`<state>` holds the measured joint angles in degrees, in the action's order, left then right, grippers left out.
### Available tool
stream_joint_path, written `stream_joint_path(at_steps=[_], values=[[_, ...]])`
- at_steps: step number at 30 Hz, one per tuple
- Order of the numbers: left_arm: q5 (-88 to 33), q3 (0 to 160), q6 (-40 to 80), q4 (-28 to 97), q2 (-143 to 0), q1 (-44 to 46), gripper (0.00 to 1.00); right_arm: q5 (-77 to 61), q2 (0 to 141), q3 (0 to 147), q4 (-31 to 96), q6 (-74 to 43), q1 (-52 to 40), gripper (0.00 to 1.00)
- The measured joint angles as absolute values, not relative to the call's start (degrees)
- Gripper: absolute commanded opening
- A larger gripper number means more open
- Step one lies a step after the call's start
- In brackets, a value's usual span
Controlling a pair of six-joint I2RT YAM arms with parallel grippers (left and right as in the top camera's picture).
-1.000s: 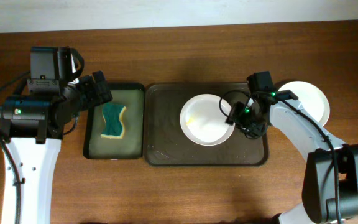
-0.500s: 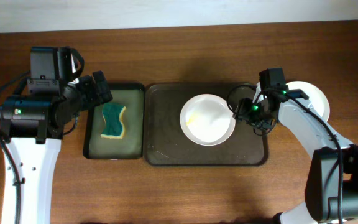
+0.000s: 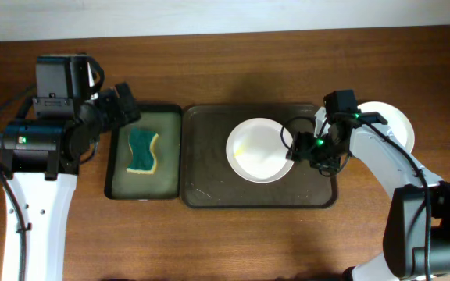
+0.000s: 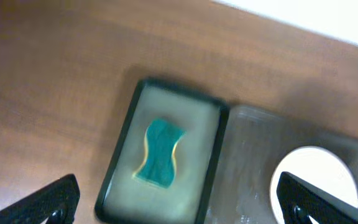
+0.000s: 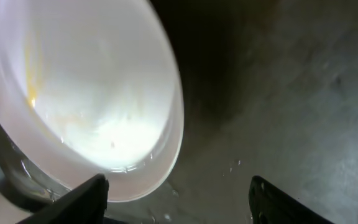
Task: Clean dirty plates on tray and stack at the side
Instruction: 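Lower the left gripper onto the green sponge in the black tray and grasp it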
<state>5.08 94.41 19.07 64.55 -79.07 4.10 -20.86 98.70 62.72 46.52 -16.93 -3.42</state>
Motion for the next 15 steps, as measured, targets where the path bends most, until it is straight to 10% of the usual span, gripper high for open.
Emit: stream_joint_path(at_steps=[10,12,15], values=[[-0.3,94.4,19.0,74.8,-79.1,4.2,1.0,-21.6,98.7,62.8,49.1,-13.1,-3.4,0.73],[-0.1,94.4,19.0,76.4,-79.1,4.2,0.77,-21.8,98.7,63.0,49.1,-13.1,-3.4,0.73],[1.1,94.4,18.9,78.6,-79.1,4.2,0.74,-21.8,98.7,64.1,48.9,-13.0,-3.4,0.76]])
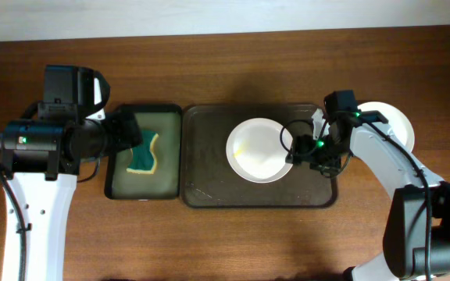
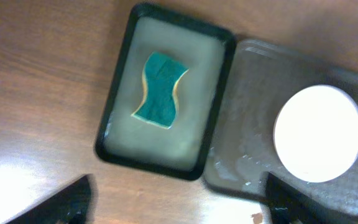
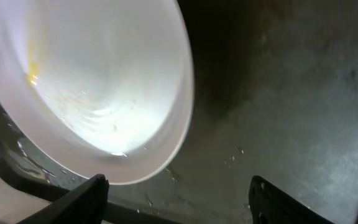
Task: Clean dirty plates on tray and stack at the side
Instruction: 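Lower the left gripper onto the green sponge in the black tray and grasp it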
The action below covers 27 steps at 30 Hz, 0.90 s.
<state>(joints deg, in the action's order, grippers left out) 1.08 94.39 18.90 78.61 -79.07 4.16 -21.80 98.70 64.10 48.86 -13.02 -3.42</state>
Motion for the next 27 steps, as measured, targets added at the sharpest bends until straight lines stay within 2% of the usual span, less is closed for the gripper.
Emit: stream_joint_path(at_steps=[4,10,12,13,20,23,27], values=[[2.9,92.5,18.9,78.6,-79.1,4.2,0.77,-21.8,98.7,64.6,46.5,-12.9,-3.4,0.82],[4.9,84.0,18.9,76.0,-79.1,4.2,0.77,-22.0,98.7,64.7,44.9,-12.9,-3.4,0.82],[5.0,80.4,18.9,71.5,-79.0,4.2,0.88,-22.0,98.7,64.7,45.0,-12.9,-3.4,0.82],[5.1,78.7,19.0,69.8,-79.0,4.2,0.89,-22.0,98.7,64.7,45.0,-12.9,-3.4,0.82],[5.4,70.2,18.9,66.4,-79.3,4.2,0.89,-22.0,98.7,64.7,44.7,-12.9,-3.4,0.82],[5.4,69.8,19.0,63.7,-80.2,4.2,0.79,-22.0,98.7,64.7,44.0,-12.9,-3.4,0.82],[5.5,69.7,18.2,57.4,-82.8,4.2,0.79,-22.0,98.7,64.7,43.8,-12.9,-3.4,0.82]])
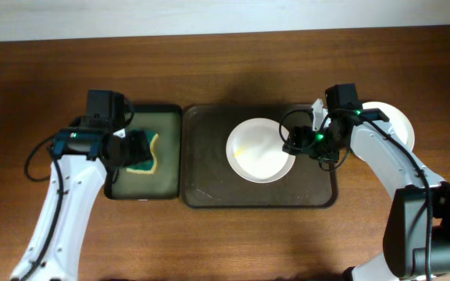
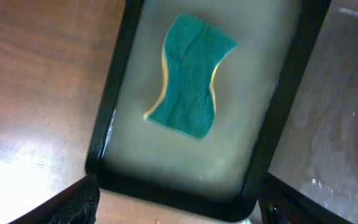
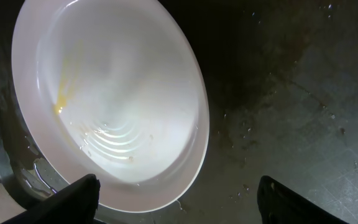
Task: Clean dirty plates on tray and stack at the side
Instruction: 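Lower the left gripper onto the green sponge in the black tray and grasp it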
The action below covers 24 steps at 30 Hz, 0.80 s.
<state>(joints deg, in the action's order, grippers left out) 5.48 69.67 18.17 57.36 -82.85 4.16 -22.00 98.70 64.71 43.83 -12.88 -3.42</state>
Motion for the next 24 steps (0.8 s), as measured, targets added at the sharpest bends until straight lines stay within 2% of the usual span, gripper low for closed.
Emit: stream_joint_path(at_steps=[5,11,24], values=[[5.6,69.6,17.2,53.5,-89.0,4.2,0.82,-22.0,98.7,64.7,43.7,-12.9,-3.4,0.82],[5.8,69.6,15.5,46.9,-99.4,4.2,0.77,-22.0,98.7,64.7,43.7,-12.9,-3.5,0.82],[6.0,69.5,15.4,42.8,-104.9,4.2,0.74,-22.0,98.7,64.7,43.7,-12.9,-3.5,0.82]])
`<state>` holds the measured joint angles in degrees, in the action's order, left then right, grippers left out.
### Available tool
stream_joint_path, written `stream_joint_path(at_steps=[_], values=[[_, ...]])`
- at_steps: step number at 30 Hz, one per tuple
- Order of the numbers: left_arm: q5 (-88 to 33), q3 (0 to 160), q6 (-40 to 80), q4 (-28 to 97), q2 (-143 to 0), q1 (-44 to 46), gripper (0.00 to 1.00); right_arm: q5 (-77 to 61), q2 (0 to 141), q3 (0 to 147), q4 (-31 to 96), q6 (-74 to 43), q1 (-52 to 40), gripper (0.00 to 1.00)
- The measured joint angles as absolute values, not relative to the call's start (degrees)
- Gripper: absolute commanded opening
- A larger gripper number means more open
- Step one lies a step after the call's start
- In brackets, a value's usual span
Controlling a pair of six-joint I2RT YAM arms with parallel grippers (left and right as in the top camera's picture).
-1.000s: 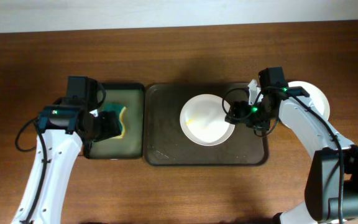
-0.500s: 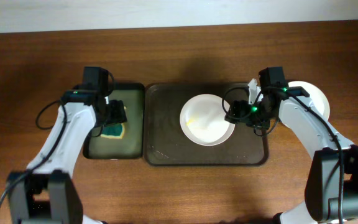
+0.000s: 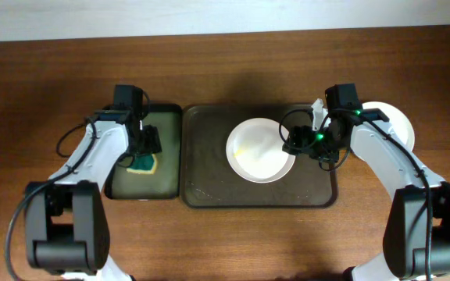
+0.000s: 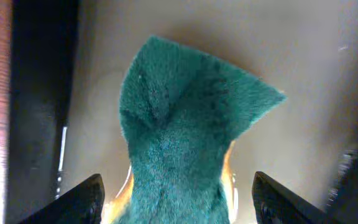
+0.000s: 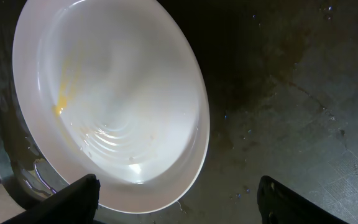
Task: Clean dirty plates on tray and stack at the side
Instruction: 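Lower the left gripper onto the green sponge in the black tray and grasp it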
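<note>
A white plate (image 3: 258,150) with a yellow smear lies in the dark tray (image 3: 209,183); the right wrist view shows its wet inside (image 5: 110,106). My right gripper (image 3: 297,143) hangs open at the plate's right rim, its fingertips (image 5: 73,198) straddling that rim without touching. A green and yellow sponge (image 4: 179,155) lies in the small basin (image 3: 166,156). My left gripper (image 3: 141,150) is low over the sponge, open, with one fingertip on each side of it. A clean white plate (image 3: 393,125) sits on the table at the right.
The basin's black rim (image 4: 39,106) runs down the left of the left wrist view, with wood table beyond it. Water drops dot the tray floor (image 5: 291,124).
My left gripper has dropped from well above the basin to just over the sponge, which now fills its view. The right gripper and the plate have not moved.
At first my left arm was raised at the basin's left, with its wrist camera far from the sponge. It then came over the basin and lower at each moment, and now straddles the sponge. My right gripper stayed open at the plate's right rim, shifting slightly.
</note>
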<state>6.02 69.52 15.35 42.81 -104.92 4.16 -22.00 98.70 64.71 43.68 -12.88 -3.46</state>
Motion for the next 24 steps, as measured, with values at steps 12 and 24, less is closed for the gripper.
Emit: stream_joint_path(at_steps=[12,24], values=[[6.0,69.5,14.9,41.4,-107.7,4.2,0.57,-22.0,98.7,64.7,43.6,-12.9,-3.5,0.82],[6.0,69.0,15.0,40.2,-108.2,4.2,0.11,-22.0,98.7,64.7,43.7,-12.9,-3.5,0.82]])
